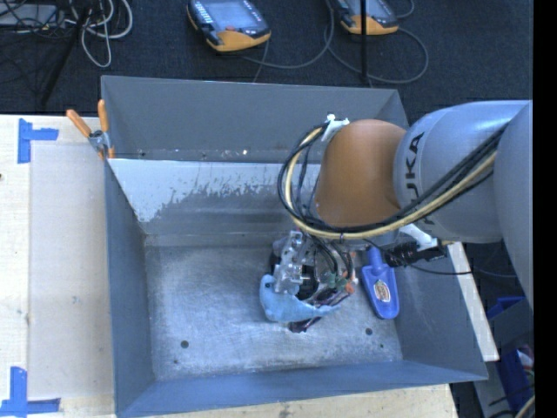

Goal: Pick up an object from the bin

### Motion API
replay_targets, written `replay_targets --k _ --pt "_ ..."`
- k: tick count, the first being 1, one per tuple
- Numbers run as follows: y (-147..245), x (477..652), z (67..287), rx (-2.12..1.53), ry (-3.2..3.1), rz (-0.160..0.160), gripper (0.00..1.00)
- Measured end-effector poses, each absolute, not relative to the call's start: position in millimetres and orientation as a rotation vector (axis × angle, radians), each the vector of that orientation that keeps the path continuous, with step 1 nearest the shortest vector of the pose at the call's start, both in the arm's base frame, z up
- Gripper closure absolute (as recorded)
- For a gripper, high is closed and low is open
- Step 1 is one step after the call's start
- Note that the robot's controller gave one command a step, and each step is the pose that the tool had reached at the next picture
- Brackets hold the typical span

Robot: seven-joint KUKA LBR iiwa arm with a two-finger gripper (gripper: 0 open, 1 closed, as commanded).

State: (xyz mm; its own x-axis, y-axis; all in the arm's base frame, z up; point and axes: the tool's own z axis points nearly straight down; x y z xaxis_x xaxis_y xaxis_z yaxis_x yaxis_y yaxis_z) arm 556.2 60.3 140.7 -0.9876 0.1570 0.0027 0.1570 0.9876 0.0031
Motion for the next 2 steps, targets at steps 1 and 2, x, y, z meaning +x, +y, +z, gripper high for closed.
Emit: replay_targets --k 1,2 --pt "43.5 551.5 143.1 0.197 -3.131 -0.002 1.0" --pt "43.9 550.1 148.2 0.449 -3.108 -0.001 1.0"
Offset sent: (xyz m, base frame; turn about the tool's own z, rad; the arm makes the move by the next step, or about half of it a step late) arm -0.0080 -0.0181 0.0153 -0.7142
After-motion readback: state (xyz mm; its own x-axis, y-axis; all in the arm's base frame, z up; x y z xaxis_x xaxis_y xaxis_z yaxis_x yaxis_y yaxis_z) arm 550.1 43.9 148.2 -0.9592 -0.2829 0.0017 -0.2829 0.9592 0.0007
